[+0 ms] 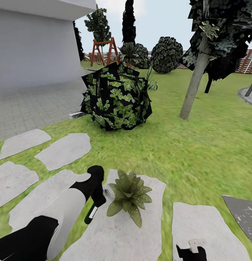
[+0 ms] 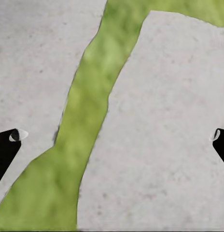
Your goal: Pick up the pesticide atomizer in the garden and spray insectifuge to fully cover both potted plants in the garden.
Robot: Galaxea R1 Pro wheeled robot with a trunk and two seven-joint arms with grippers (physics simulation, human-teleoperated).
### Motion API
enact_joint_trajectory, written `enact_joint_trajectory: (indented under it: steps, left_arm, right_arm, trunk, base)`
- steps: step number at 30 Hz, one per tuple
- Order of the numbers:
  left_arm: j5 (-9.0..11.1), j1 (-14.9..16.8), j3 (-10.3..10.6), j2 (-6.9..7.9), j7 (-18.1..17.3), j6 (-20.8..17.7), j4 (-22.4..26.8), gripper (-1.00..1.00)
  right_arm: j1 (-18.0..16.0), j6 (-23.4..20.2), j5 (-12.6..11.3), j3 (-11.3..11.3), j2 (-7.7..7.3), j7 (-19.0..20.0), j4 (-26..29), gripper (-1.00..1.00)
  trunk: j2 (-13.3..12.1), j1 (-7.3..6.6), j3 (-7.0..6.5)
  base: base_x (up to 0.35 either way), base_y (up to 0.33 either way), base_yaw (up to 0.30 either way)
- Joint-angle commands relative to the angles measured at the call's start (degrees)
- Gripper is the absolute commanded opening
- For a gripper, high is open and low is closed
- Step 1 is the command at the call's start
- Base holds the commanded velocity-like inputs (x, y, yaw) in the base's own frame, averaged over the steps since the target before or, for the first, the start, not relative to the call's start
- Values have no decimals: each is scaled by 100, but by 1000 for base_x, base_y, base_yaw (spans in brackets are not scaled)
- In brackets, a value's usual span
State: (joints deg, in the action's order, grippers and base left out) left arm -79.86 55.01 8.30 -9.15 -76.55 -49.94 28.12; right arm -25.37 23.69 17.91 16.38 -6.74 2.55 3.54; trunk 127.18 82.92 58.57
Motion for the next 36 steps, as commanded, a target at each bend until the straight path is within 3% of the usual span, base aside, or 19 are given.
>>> enact_joint_trajectory:
  steps: [1, 5, 7, 12, 15, 19, 20, 22, 23, 24, 28, 32, 36]
  left_arm:
    - [-41, 1, 14, 1, -53, -56, 9, -100]
    - [-54, -17, 14, 1, -53, -52, -6, -100]
    - [-55, -225, 19, -13, -19, -49, -2, -100]
    - [35, -527, -4, 7, 382, -37, 54, -100]
    - [387, -621, -25, 58, 546, -10, 67, -100]
    - [843, -1035, -45, 66, 1506, 17, 79, -100]
    - [1004, -1096, -46, 66, 1621, 30, 79, -100]
    - [1534, -1192, -47, 75, 1924, 237, 57, -100]
    - [1681, -1205, -48, 80, 2056, 320, 34, -100]
    - [1916, -1278, -49, 88, 2342, 419, 4, -100]
    - [2466, -1651, -49, 95, 2920, 520, 3, -100]
    - [2628, -1727, -44, 89, 3069, 534, 49, -100]
    - [2652, -1743, -41, 89, 3091, 530, 66, -100]
  right_arm:
    - [-3, 21, 27, 49, -2, 27, -3, 100]
    - [-3, 21, 22, 49, 3, 27, -2, 100]
    - [-3, 21, 23, 49, 6, 27, -5, 100]
    - [-3, 21, 27, 46, 6, 27, -10, 100]
    - [-3, 21, 26, 48, 6, 27, -9, 100]
    - [-3, 21, 22, 41, 20, 31, -10, 100]
    - [-3, 21, 22, 41, 22, 31, -11, 100]
    - [-3, 21, 24, 41, 23, 34, -11, 100]
    - [-3, 21, 22, 40, 23, 35, -11, 100]
    - [-3, 21, 25, 40, 24, 35, -15, 100]
    - [-3, 21, 27, 40, 31, 35, -19, 100]
    - [-3, 20, 26, 40, 32, 28, -19, 100]
    - [-3, 21, 28, 40, 32, 27, -20, 100]
  trunk:
    - [2, -3, 5]
    - [2, -3, 5]
    - [2, -3, 5]
    - [2, -3, 5]
    - [2, -3, 5]
    - [2, -3, 5]
    - [2, -3, 5]
    - [2, -3, 5]
    - [2, -3, 5]
    - [2, -3, 5]
    - [2, -3, 5]
    - [2, -3, 5]
    - [2, -3, 5]
  base:
    - [-185, 267, 0]
    - [-80, 288, 0]
    - [-10, 297, 0]
    - [-1, 298, 0]
    - [0, 220, 0]
    - [0, 19, 0]
    - [0, 3, 0]
    - [0, 2, 0]
    - [0, 0, 0]
    - [0, 0, 0]
    - [0, 0, -138]
    - [0, 0, -272]
    - [0, 0, -293]
